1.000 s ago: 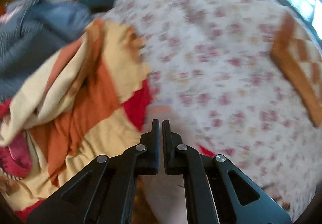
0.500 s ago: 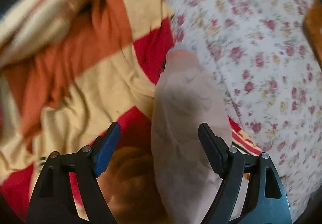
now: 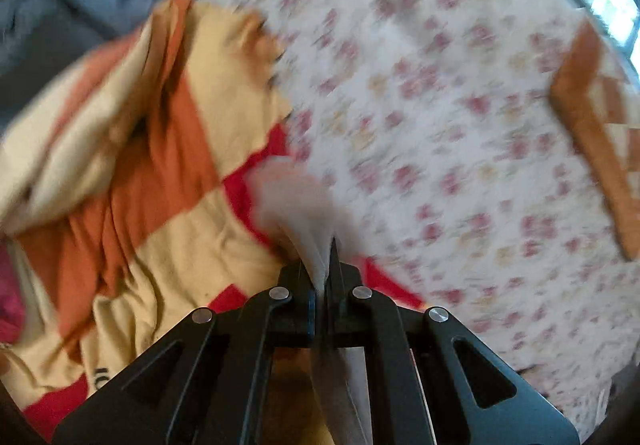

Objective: Fold large clothes

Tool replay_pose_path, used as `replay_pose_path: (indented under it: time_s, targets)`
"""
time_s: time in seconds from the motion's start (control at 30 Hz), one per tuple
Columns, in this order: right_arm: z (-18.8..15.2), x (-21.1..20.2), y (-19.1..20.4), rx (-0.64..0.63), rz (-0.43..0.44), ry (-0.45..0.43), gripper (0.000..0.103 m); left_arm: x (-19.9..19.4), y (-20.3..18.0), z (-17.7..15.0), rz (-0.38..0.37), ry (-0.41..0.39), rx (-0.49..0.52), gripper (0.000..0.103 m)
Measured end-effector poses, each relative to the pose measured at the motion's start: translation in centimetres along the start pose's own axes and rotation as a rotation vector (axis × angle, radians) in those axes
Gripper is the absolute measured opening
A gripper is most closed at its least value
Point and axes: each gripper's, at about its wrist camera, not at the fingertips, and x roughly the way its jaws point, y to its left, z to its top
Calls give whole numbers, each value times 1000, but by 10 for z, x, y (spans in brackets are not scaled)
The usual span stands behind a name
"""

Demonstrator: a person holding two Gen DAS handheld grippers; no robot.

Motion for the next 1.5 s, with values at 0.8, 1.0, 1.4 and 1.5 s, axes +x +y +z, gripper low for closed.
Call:
replay_pose_path:
  time_s: [0.8,1.0,1.4,1.5]
  targets:
    - [-5,-76,-105,365,73,-7,103,-92,-236,-327,-466,496,751,61]
    - [21,-66,-76,295,209,8,103,-118,-172,-273,-209,228,738,62]
    - [100,46,-12,246,250,146,89,-37,-90,-227,80,260,420,62]
    - [106,64,-13,280,216,113,39,-35,-89,-228,92,265,415,62]
